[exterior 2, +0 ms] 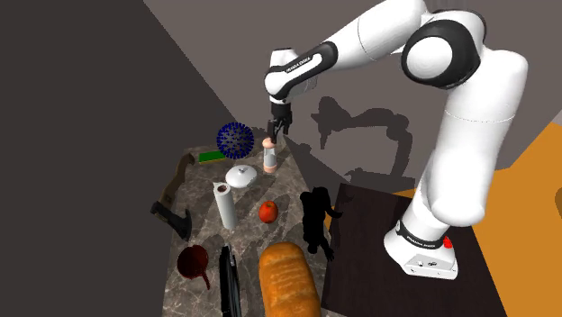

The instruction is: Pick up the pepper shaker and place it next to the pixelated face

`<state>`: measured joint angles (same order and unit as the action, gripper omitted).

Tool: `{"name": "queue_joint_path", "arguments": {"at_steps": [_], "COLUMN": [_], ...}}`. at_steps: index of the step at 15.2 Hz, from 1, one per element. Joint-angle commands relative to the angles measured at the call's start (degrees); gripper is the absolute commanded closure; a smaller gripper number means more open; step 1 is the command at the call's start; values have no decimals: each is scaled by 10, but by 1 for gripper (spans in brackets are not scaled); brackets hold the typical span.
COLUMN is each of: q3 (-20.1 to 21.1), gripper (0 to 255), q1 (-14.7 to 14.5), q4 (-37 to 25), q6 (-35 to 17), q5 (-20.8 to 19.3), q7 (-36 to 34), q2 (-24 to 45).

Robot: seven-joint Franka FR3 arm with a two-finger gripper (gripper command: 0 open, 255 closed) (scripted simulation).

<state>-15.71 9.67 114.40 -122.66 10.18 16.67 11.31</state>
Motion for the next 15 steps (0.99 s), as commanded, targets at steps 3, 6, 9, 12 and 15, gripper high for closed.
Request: {"name": "queue_joint_path", "arguments": {"at_steps": [3,6,9,12,15], "q3": [-2,1,4,7,10], "gripper": [0,0,0,0,0], "q1": [24,48,65,65,65], "q4": [-78,-148,-201,-194,-189], "q6": [0,8,17,-1,-18], "q5": [32,52,64,69,74], "q7": [30,48,56,59,62], "q2": [85,152,199,210,222]}}
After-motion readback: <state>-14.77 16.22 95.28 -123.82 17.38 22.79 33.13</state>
